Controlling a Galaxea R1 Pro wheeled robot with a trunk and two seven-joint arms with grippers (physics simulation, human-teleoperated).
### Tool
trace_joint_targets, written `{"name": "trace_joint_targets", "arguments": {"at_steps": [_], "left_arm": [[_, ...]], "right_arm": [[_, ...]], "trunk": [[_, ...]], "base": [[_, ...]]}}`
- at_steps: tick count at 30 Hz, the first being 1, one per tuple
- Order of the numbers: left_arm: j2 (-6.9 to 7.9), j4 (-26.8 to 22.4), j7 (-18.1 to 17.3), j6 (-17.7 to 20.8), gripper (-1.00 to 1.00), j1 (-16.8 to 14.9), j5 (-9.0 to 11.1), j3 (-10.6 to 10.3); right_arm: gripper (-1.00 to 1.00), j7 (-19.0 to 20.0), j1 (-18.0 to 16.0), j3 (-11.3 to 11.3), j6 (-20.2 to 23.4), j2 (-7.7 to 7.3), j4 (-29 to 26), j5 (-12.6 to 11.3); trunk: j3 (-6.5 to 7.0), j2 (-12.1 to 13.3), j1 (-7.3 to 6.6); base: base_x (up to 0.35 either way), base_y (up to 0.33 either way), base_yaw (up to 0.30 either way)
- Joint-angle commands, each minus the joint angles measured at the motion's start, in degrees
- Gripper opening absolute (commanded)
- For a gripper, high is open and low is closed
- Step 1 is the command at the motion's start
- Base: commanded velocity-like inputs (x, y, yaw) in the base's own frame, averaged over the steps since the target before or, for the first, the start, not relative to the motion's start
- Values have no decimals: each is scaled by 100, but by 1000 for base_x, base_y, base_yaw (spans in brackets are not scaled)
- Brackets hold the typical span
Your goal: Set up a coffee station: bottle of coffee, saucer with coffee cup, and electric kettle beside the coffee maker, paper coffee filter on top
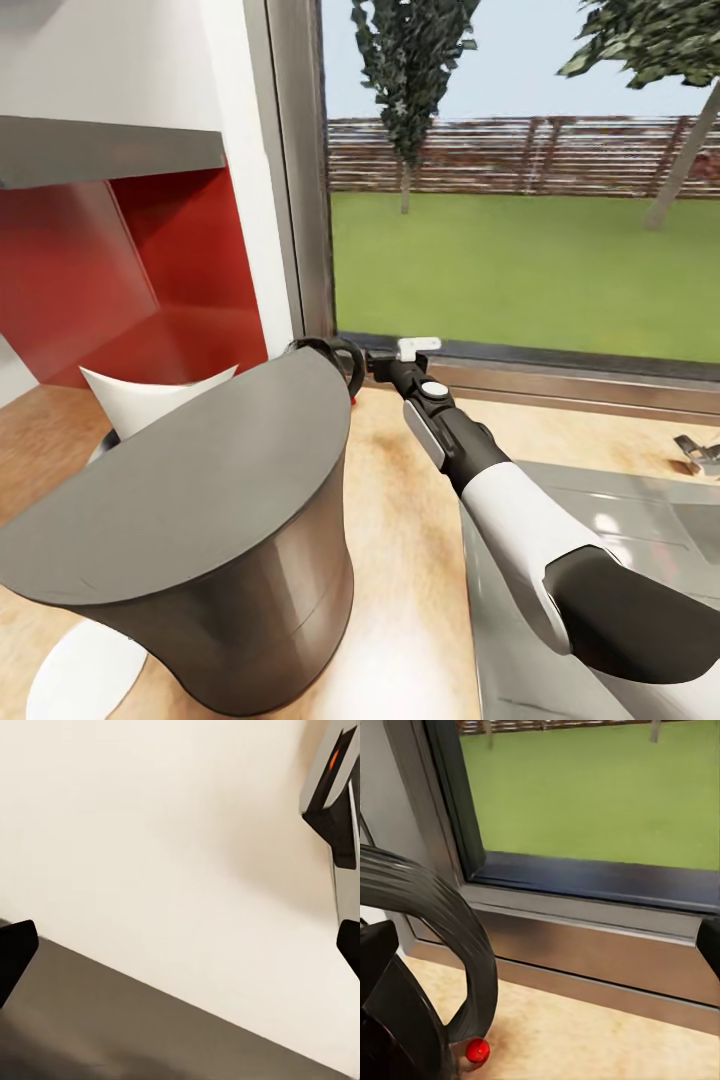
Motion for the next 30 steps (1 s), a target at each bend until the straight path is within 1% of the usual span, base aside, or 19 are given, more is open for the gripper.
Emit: {"name": "trace_joint_targets", "arguments": {"at_steps": [1, 4, 6, 9, 12, 13, 16, 20, 21, 24, 25, 26, 28, 30], "left_arm": [[0, 1, -1, -21, 100, 1, 3, 41], [0, 1, -1, -21, 100, 1, 3, 41], [-3, 1, -1, -21, 100, 1, 3, 41], [-7, 1, -1, -21, 100, 1, 3, 41], [-10, 1, -1, -21, 100, 1, 3, 41], [-10, 1, -1, -21, 100, 1, 3, 41], [-11, 1, -1, -21, 100, 1, 3, 41], [-8, 1, -1, -21, 100, 1, 3, 41], [-6, 1, -1, -21, 100, 1, 3, 41], [-6, 1, -1, -21, 100, 1, 3, 41], [-6, 1, -1, -21, 100, 1, 3, 41], [-6, 1, -1, -21, 100, 1, 3, 41], [-8, 1, -1, -21, 100, 1, 3, 41], [-8, 1, -1, -21, 100, 1, 3, 41]], "right_arm": [[100, -37, -5, 21, 23, 0, -3, -38], [100, 18, -5, 19, 17, 0, 25, -32], [100, 150, -5, 16, 11, 0, 53, -14], [100, 402, -5, 14, 4, -77, 109, 3], [100, 536, -5, 12, -2, -223, 160, 5], [100, 574, -5, 13, -3, -386, 174, 8], [100, 587, -5, 14, -4, -560, 183, 7], [100, 618, -5, 14, -4, -717, 186, 4], [100, 647, -5, 14, -4, -733, 187, 4], [100, 1029, -5, 14, -4, -832, 187, 8], [100, 1365, -5, 14, -2, -901, 184, 10], [100, 1547, -5, 14, 0, -937, 180, 10], [100, 1708, -5, 14, 2, -967, 175, 16], [100, 1790, -5, 14, 4, -977, 173, 53]], "trunk": [[-16, -6, 1], [-43, -6, 1], [-61, -6, 1], [-89, -6, 1], [-116, -6, 1], [-120, -6, 1], [-126, -6, 1], [-129, -6, 1], [-129, -6, 1], [-129, -6, 1], [-129, -6, 1], [-129, -6, 1], [-129, -6, 1], [-129, -6, 1]], "base": [[0, 0, 0], [0, 0, 0], [0, 0, 0], [0, 0, 0], [0, 0, 0], [0, 0, 0], [0, 0, 0], [0, 0, 0], [0, 0, 0], [0, 0, 0], [0, 0, 0], [0, 0, 0], [0, 0, 0], [0, 0, 0]]}}
